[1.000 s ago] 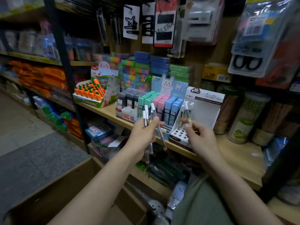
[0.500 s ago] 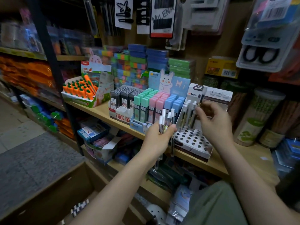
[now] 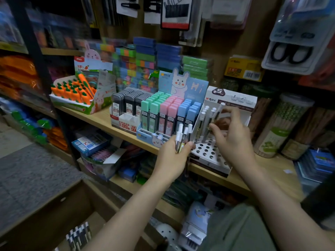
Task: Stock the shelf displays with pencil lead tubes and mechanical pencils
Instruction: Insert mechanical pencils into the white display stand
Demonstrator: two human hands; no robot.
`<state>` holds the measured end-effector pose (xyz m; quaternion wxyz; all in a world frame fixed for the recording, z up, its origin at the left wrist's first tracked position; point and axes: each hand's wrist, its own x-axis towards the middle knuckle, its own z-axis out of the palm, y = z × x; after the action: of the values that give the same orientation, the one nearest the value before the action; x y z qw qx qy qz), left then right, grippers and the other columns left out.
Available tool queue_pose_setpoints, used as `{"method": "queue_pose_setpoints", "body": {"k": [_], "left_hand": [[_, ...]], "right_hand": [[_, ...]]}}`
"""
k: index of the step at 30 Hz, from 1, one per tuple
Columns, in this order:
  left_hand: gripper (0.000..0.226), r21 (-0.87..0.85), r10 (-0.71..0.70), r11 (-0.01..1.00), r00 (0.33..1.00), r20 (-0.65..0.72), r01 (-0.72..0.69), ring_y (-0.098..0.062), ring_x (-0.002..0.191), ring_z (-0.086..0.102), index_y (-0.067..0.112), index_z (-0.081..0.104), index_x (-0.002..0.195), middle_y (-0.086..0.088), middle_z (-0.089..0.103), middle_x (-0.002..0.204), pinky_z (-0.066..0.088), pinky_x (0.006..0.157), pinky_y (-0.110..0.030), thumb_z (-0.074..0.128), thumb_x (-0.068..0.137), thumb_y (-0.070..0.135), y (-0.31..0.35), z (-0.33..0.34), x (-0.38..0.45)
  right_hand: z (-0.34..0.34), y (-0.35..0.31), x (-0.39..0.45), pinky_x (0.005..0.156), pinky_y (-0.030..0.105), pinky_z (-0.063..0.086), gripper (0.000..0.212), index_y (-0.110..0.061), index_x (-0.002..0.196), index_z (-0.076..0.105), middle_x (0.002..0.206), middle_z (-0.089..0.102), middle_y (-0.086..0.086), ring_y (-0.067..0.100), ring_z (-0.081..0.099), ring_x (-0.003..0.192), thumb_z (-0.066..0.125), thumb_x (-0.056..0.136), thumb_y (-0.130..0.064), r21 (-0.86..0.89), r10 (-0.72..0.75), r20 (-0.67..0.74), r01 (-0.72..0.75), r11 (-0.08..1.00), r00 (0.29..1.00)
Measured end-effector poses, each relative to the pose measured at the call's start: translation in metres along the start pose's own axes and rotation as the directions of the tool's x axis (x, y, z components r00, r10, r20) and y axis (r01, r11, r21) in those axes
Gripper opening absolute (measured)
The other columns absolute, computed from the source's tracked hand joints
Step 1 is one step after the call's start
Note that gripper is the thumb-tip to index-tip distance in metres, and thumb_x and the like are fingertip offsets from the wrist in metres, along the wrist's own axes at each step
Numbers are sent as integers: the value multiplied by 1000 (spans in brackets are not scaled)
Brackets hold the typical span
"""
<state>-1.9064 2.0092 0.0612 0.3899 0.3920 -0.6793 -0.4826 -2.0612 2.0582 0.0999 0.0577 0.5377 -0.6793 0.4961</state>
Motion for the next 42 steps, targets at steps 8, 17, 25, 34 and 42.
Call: {"method": "queue_pose_setpoints", "body": {"k": [8, 17, 25, 34, 42], "left_hand": [[16, -14, -36, 999, 999, -10, 36, -5, 95, 62, 26, 69, 99, 12, 70, 98, 49, 81, -26, 58, 94, 37, 0, 1, -2], [13, -18, -71, 997, 997, -16, 71, -10, 96, 62, 28, 68, 96, 10, 70, 99, 51, 84, -33, 58, 94, 36, 3, 1, -3], [16, -25, -100, 995, 995, -3, 100, -11, 97, 62, 27, 69, 99, 9, 69, 100, 51, 85, -33, 58, 94, 37, 2, 1, -3], [26, -299, -70, 949, 991, 117, 102, -6, 46, 36, 10, 71, 99, 14, 43, 47, 31, 46, -19, 57, 96, 32, 4, -6, -9], [15, -358, 61, 933, 965, 257, 37, -6, 41, 30, 9, 60, 90, 10, 44, 47, 25, 42, -20, 55, 98, 21, 18, -17, -20]], "right_hand": [[5, -10, 0, 65, 35, 53, 69, -40, 136, 29, 74, 58, -11, 12, 64, 66, 67, 88, -9, -52, -61, 19, 62, 997, 998], [6, -8, 3, 69, 19, 49, 43, -33, 125, 53, 96, 53, -4, 0, 56, 75, 70, 88, -21, -88, -136, -72, 130, 988, 988], [6, -7, 12, 68, -3, 42, 28, -29, 112, 65, 102, 54, -7, -8, 56, 84, 68, 89, -14, 49, -32, -68, 36, 998, 997], [-8, -11, 0, 72, 21, 51, 31, -30, 119, 64, 97, 59, -6, 9, 61, 78, 70, 89, -24, 116, -87, -177, 109, 987, 980], [-8, -30, -20, 67, 19, 55, 35, -21, 110, 68, 83, 73, -3, 13, 69, 75, 79, 78, -16, 478, -73, 197, -31, 878, 978]]}}
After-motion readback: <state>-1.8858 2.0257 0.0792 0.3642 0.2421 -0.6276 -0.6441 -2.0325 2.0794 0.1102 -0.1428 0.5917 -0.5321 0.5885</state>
